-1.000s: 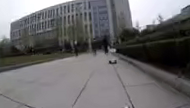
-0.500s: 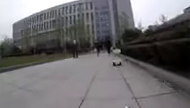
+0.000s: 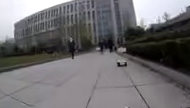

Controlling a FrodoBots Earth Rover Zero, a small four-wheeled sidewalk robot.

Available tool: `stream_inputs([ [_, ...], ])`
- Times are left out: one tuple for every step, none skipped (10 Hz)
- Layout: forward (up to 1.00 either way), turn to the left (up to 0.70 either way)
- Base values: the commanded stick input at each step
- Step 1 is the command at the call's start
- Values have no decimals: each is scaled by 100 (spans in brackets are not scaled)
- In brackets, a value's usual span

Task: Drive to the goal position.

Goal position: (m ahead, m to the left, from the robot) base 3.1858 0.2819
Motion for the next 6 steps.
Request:
stream_inputs([
  [85,-4],
  [85,-4],
  [85,-4],
  [85,-4],
  [85,-4],
  [85,-4],
])
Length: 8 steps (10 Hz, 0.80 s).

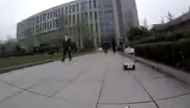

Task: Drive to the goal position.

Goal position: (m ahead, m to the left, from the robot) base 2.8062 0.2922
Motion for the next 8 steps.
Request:
stream_inputs([
  [85,-4],
  [85,-4],
  [85,-4],
  [85,-4],
  [85,-4],
  [85,-4],
  [85,-4],
  [85,-4],
])
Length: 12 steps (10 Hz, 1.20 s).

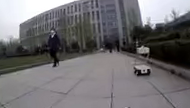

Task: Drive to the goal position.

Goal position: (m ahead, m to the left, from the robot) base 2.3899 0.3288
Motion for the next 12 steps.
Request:
stream_inputs([
  [85,-4],
  [85,-4],
  [85,-4],
  [85,-4],
  [85,-4],
  [85,-4],
  [85,-4],
  [85,-4],
  [85,-4],
  [85,-4],
  [85,-4],
  [85,-4],
])
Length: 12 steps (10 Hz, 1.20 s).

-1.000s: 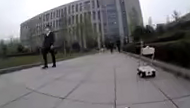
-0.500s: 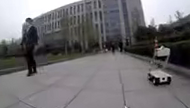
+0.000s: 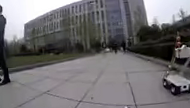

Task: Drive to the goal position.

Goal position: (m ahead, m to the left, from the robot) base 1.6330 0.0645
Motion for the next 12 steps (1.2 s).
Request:
stream_inputs([
  [85,-12],
  [85,-23],
  [85,-33],
  [85,-34],
  [85,-34],
  [85,-34],
  [85,-34],
  [85,-34],
  [85,-34],
  [85,-34],
  [85,-34],
  [85,-34],
])
